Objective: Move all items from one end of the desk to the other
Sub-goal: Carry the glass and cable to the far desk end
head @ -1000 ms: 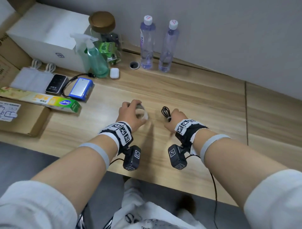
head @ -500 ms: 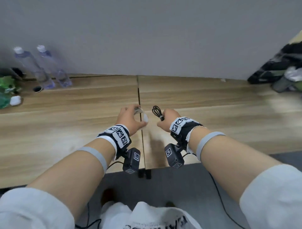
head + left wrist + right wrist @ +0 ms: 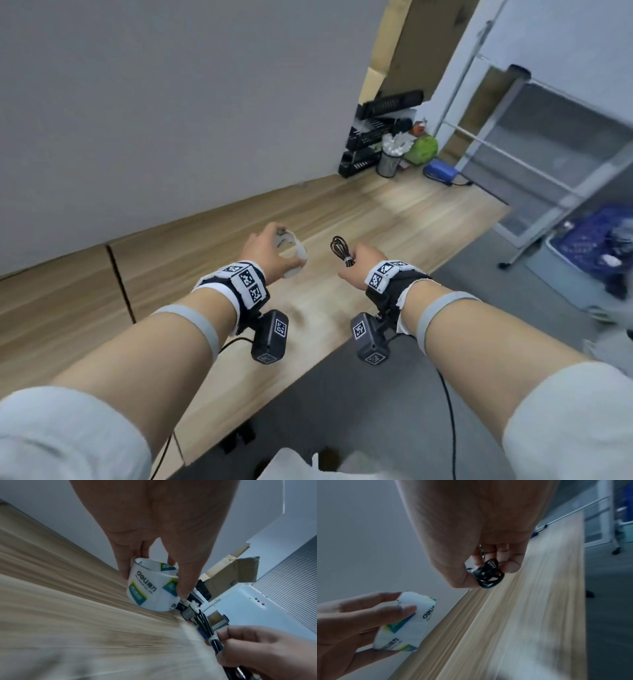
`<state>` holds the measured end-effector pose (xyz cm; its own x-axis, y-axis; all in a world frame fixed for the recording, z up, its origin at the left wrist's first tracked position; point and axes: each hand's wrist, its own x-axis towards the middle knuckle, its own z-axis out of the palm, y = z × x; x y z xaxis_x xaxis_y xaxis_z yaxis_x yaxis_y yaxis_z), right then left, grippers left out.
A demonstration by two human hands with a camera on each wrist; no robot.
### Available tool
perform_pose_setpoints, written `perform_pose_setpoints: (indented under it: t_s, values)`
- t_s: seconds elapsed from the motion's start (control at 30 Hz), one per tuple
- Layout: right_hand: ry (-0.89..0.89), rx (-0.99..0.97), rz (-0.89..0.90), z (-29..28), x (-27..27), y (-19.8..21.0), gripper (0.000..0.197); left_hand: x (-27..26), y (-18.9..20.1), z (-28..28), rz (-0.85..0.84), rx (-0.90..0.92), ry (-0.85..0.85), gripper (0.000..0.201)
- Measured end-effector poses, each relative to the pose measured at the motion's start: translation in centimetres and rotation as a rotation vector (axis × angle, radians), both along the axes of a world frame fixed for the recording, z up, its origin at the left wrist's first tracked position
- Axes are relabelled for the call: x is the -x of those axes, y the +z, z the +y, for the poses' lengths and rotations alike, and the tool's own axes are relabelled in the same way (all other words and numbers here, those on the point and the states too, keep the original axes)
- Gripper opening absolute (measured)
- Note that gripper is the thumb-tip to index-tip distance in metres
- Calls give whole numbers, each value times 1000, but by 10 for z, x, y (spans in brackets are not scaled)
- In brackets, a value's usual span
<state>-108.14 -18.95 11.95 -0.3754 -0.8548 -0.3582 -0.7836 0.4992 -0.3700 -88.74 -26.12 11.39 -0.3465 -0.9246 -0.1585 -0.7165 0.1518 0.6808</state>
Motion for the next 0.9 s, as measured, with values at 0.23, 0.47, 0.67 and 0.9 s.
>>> perform_pose_setpoints:
  t_s: [0.23, 0.47, 0.67, 0.9]
  values:
    - [-81, 9, -27, -26, 95, -15, 30, 95, -7, -40, -70, -34, -8, 97]
    - [-24, -47, -147, -109, 211, -67, 16, 204, -42, -96, -80, -121, 88, 95]
    - [37, -154, -131, -163, 310, -83, 26, 284, -63, -129, -98, -221, 248, 101]
    - [53, -169, -105, -222, 361, -103, 32, 332, -88, -186, -71, -229, 298, 98]
